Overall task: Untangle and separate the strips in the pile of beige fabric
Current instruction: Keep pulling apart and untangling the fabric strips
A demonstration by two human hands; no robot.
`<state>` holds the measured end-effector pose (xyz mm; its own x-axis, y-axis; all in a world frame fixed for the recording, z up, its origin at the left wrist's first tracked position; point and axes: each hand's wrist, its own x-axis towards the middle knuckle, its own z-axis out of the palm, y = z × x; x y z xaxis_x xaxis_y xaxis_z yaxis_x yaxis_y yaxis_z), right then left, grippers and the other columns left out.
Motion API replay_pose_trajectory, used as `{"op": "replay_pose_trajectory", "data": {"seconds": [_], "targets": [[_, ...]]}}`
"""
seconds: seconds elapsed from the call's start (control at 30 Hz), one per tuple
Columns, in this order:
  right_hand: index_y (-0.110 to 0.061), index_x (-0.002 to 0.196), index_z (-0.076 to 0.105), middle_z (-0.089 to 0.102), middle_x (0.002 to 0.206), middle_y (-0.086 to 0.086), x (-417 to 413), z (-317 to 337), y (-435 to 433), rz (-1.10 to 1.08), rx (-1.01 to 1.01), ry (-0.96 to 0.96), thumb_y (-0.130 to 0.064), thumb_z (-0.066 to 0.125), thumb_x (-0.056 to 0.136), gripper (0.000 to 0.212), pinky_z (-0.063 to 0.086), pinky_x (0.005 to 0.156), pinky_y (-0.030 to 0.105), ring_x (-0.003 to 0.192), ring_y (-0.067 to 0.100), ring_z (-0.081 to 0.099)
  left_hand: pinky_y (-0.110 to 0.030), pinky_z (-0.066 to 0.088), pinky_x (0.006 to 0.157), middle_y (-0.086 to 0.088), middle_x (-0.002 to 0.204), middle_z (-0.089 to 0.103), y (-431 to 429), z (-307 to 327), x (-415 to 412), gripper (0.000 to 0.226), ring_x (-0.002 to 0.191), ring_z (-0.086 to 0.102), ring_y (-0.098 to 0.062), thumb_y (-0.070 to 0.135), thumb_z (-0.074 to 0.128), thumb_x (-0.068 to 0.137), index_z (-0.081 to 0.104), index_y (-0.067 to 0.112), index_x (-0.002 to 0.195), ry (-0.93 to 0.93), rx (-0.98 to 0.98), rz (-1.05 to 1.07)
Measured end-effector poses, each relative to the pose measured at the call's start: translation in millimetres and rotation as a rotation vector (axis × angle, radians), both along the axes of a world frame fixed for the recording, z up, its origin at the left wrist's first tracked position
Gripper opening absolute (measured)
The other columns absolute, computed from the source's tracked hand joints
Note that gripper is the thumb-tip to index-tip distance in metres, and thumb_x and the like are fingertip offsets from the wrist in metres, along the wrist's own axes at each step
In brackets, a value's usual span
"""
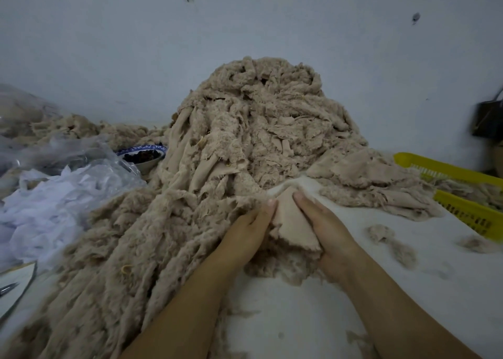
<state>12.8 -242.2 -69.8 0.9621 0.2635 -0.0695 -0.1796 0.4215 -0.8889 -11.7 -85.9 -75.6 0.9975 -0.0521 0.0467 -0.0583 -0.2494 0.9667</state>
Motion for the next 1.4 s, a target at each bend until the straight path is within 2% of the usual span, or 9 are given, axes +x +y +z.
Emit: {"op": "replay_pose_trajectory", "data": {"seconds": [0.17, 0.4, 0.53, 0.73, 1.0, 1.13, 1.27, 1.37, 1.4], "targets": [[-0.014, 0.118, 0.073, 0.07, 0.12, 0.016, 0, -5, 4, 0.137, -0.124, -0.047, -0.045, 0.074, 0.076, 0.052, 0.048, 0.103, 0.045, 0.114, 0.031, 0.066, -0.038, 0.051, 0.092, -0.012, 0.118, 0.07, 4, 4, 5, 0.025, 0.105, 0.067, -0.023, 0.033, 0.065, 0.092, 0.072, 0.02, 0.112, 0.065, -0.678, -0.065], [-0.031, 0.085, 0.081, 0.078, 0.098, 0.0, -4, 0, -1, -0.015, -0.193, 0.004, -0.042, 0.064, 0.091, 0.022, 0.059, 0.079, 0.036, 0.088, 0.02, 0.075, -0.015, 0.043, 0.046, 0.002, 0.062, 0.053, 16, 11, 17, 0.01, 0.048, 0.051, -0.004, 0.008, 0.059, 0.091, 0.063, 0.011, 0.081, 0.054, -1.191, 0.16], [-0.027, 0.059, 0.07, 0.069, 0.075, 0.0, 3, -5, -4, -0.167, -0.288, -0.004, -0.041, 0.06, 0.09, 0.035, 0.047, 0.072, 0.037, 0.076, 0.023, 0.063, -0.016, 0.04, 0.042, 0.003, 0.062, 0.056, 18, 10, 20, 0.008, 0.046, 0.045, -0.005, 0.012, 0.064, 0.091, 0.066, 0.012, 0.083, 0.062, -1.196, 0.248], [-0.02, 0.086, 0.056, 0.052, 0.083, 0.01, 9, -11, -3, -0.294, -0.359, -0.144, -0.036, 0.057, 0.085, 0.017, 0.042, 0.069, 0.038, 0.075, 0.024, 0.051, -0.019, 0.046, 0.042, -0.002, 0.064, 0.066, 16, 13, 16, 0.022, 0.049, 0.062, -0.01, 0.018, 0.062, 0.093, 0.066, 0.012, 0.073, 0.052, -1.097, 0.289], [-0.046, 0.096, 0.061, 0.066, 0.1, -0.025, -5, -8, 18, -0.041, -0.567, -0.511, -0.066, 0.064, 0.079, 0.027, 0.047, 0.073, 0.01, 0.094, -0.008, 0.061, -0.011, 0.042, 0.059, 0.016, 0.071, 0.053, -5, -1, 7, 0.022, 0.065, 0.049, 0.003, 0.011, 0.067, 0.088, 0.055, 0.027, 0.078, -0.236, 0.119, 0.298], [-0.034, 0.098, 0.063, 0.07, 0.103, -0.009, -5, -9, 26, -0.095, -0.68, -0.537, -0.036, 0.058, 0.098, 0.005, 0.045, 0.072, 0.017, 0.091, 0.003, 0.065, -0.007, 0.045, 0.064, 0.012, 0.079, 0.064, -8, -2, 2, 0.017, 0.073, 0.059, 0.002, 0.018, 0.054, 0.093, 0.06, 0.032, 0.087, -0.306, 0.393, 0.136], [-0.036, 0.112, 0.067, 0.076, 0.103, 0.004, -4, -3, 10, -0.047, -0.328, -0.249, -0.033, 0.051, 0.102, 0.02, 0.058, 0.085, 0.041, 0.095, 0.024, 0.073, 0.0, 0.044, 0.073, 0.033, 0.113, 0.064, -12, 3, -4, 0.036, 0.101, 0.056, 0.02, 0.046, 0.057, 0.088, 0.055, 0.053, 0.123, -0.199, -0.025, -0.056], [-0.043, 0.107, 0.067, 0.076, 0.104, -0.003, -4, -5, 8, -0.038, -0.452, -0.349, -0.039, 0.052, 0.098, 0.018, 0.054, 0.094, 0.049, 0.099, 0.019, 0.072, -0.005, 0.041, 0.073, -0.002, 0.127, 0.065, -10, 7, -4, 0.059, 0.101, 0.064, 0.003, 0.065, 0.06, 0.085, 0.051, 0.042, 0.139, -0.159, -0.204, -0.004], [-0.047, 0.106, 0.066, 0.075, 0.102, -0.008, -6, -5, 11, -0.041, -0.55, -0.407, -0.041, 0.053, 0.096, 0.017, 0.055, 0.093, 0.046, 0.097, 0.013, 0.072, -0.035, 0.042, 0.098, -0.006, 0.127, 0.065, -9, 6, -3, 0.062, 0.104, 0.065, -0.002, 0.066, 0.063, 0.082, 0.055, 0.039, 0.137, -0.148, -0.253, 0.015]]}}
